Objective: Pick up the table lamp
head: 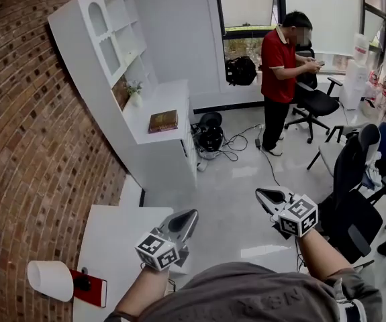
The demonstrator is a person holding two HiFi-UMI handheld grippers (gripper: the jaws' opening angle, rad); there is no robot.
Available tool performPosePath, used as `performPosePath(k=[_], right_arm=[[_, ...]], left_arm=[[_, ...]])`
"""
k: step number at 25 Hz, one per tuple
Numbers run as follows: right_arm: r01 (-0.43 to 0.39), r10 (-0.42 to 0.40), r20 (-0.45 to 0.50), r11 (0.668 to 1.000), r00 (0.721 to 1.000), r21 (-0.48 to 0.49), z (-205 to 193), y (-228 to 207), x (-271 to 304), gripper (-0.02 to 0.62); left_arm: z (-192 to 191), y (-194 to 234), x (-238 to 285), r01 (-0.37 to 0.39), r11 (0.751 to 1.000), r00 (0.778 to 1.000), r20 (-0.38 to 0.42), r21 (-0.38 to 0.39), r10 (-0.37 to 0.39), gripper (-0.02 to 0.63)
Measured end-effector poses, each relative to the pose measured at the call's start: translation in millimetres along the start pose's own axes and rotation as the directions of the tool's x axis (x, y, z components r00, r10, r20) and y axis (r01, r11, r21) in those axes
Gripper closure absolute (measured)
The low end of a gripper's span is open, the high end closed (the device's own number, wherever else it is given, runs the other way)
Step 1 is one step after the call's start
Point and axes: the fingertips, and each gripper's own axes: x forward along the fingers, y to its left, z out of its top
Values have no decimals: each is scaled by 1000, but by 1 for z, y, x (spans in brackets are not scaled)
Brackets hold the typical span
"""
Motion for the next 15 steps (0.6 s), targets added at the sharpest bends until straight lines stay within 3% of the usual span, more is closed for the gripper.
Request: performPosePath(k=[8,15], right_arm=[[110,-109,-5,994,994,27,-7,2,-12,600],[116,-116,-2,993,993,20,-1,-5,-12,600]], left_arm=[[3,13,7,101,995,995,-5,-7,-101,601],[12,13,10,123,992,992,27,-9,-122,589]])
